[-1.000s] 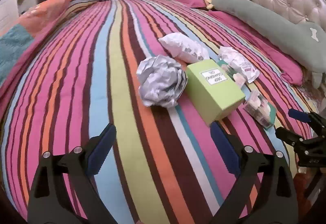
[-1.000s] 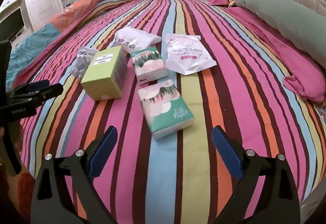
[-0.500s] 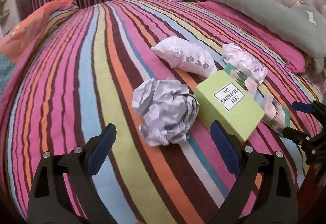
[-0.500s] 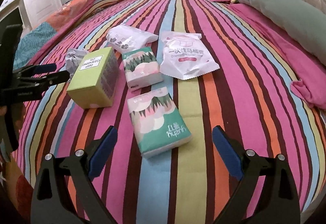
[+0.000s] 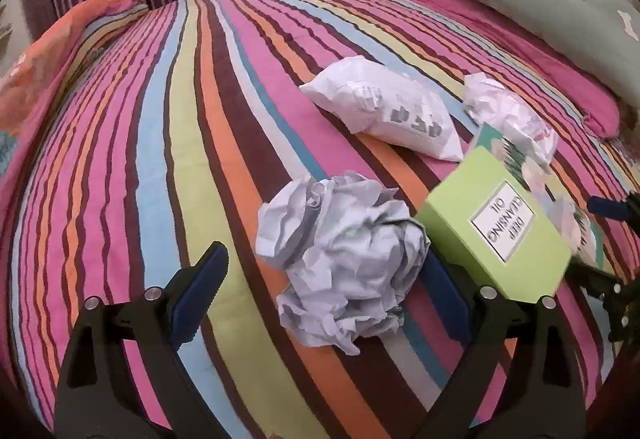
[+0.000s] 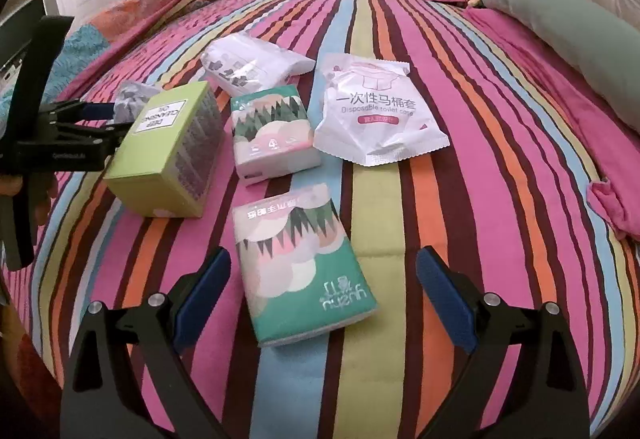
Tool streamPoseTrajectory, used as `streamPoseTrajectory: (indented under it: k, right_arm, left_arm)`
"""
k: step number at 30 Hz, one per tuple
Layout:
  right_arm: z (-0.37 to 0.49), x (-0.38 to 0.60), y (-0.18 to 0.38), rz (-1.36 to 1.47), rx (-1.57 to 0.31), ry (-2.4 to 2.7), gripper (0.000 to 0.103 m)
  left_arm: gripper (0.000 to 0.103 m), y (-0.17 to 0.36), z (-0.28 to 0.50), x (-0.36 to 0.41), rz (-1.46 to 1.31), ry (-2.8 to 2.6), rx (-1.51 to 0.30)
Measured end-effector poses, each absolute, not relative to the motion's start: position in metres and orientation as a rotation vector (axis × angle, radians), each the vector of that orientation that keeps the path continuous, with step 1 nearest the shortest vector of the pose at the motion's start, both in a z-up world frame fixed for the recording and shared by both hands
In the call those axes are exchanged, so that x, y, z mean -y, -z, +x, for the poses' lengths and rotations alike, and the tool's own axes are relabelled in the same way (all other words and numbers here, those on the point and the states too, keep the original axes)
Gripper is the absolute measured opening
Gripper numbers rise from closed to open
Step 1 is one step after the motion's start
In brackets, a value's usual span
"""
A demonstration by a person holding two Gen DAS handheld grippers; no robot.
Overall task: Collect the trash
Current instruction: 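Grasp the crumpled white paper with the left tool while the right tool grasps the green tissue pack, then carry the paper and tissue pack over the wastebasket with both tools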
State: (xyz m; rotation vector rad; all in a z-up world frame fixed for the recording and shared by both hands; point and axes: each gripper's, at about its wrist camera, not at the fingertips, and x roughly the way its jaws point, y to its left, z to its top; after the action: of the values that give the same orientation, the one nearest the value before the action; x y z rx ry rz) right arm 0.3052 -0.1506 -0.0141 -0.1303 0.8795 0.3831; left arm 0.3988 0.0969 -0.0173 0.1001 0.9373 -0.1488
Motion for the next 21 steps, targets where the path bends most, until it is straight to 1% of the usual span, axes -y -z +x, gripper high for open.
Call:
streamPoseTrajectory:
  k: [5, 6, 7, 8, 9, 10, 11, 12, 13, 14, 21]
  right_arm:
    - [0.311, 0.151, 0.018, -0.137, -0.889, -0.371, 0.088]
    - [0.312, 0.151, 0.019, -0.132, -0.896, -0.373, 0.088]
    - [0.313, 0.151, 0.021, -0.128, -0.902, -0.374, 0.086]
    - [0.312, 0.151, 0.022, -0.127, -0.905, -0.376, 0.080]
    - [0.311, 0.150, 0.022, -0.133, -0.905, -0.373, 0.078]
    - [0.310, 0.149, 0.023, -0.144, -0.903, -0.366, 0.074]
    - [0.309, 0.148, 0.022, -0.151, -0.902, -0.365, 0.068]
    - [0.308, 0.146, 0.022, -0.158, -0.900, -0.367, 0.064]
    - [0.306, 0.144, 0.020, -0.170, -0.896, -0.365, 0.054]
    - [0.304, 0.142, 0.018, -0.180, -0.891, -0.359, 0.049]
    - [0.291, 0.148, 0.009, -0.121, -0.892, -0.360, 0.049]
  left_arm:
    - [0.090, 0.020, 0.405, -0.102, 0.017, 0.118, -0.951]
    - [0.085, 0.021, 0.406, -0.102, 0.016, 0.108, -0.955]
    - [0.072, 0.022, 0.406, -0.101, 0.011, 0.109, -0.966]
    - [0.068, 0.022, 0.407, -0.101, -0.008, 0.122, -0.979]
    - [0.063, 0.022, 0.406, -0.102, -0.014, 0.112, -0.979]
    - [0.061, 0.021, 0.405, -0.102, -0.016, 0.104, -0.972]
    - [0.060, 0.020, 0.404, -0.102, -0.020, 0.099, -0.973]
    - [0.060, 0.019, 0.403, -0.102, -0.020, 0.095, -0.976]
    - [0.060, 0.018, 0.400, -0.102, -0.011, 0.080, -0.970]
    - [0.060, 0.017, 0.397, -0.102, -0.007, 0.068, -0.966]
    - [0.060, -0.002, 0.359, -0.115, -0.072, 0.037, -0.923]
